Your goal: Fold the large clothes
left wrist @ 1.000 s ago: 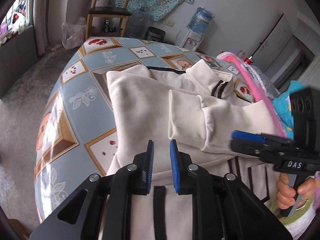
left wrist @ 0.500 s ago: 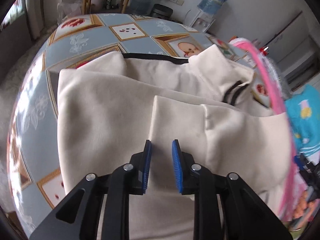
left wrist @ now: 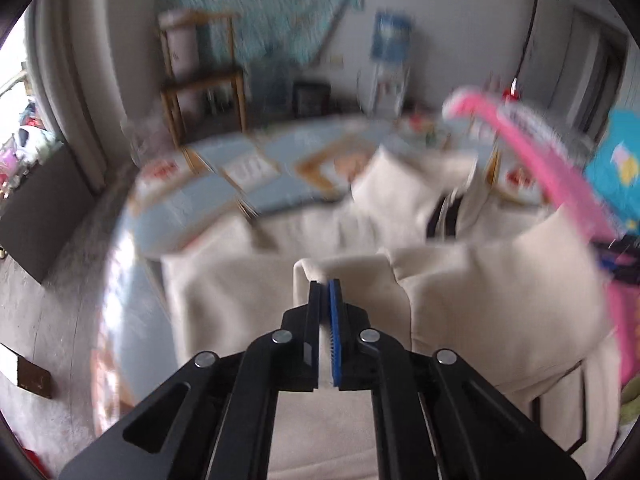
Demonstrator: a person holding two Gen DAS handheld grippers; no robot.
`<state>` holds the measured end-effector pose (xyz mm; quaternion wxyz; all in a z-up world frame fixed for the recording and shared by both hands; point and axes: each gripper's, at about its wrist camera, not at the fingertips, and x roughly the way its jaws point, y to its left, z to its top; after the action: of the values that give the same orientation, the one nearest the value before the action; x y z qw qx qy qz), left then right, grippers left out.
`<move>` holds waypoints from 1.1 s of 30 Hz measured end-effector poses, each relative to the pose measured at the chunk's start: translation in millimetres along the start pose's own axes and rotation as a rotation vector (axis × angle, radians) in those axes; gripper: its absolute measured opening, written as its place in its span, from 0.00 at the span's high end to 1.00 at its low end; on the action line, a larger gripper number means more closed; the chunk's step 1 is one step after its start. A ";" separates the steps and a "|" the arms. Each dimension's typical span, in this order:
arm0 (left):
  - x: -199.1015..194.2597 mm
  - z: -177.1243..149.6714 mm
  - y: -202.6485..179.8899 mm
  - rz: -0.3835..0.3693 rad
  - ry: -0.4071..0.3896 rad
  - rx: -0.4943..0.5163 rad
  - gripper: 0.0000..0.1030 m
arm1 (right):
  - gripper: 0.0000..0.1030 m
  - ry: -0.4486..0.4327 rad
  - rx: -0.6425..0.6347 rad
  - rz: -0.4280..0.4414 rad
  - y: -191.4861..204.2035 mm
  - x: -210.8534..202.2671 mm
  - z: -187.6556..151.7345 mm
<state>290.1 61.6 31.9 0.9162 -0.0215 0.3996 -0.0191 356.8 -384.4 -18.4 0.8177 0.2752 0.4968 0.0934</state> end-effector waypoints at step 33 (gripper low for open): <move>41.9 -27.6 91.9 -0.156 0.194 -0.327 0.73 | 0.95 -0.022 -0.141 -0.170 17.1 43.8 27.1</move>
<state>300.0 150.4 -22.5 0.8534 -0.1990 0.4810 -0.0266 403.7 -361.2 -32.8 0.8453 0.1749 0.5018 0.0553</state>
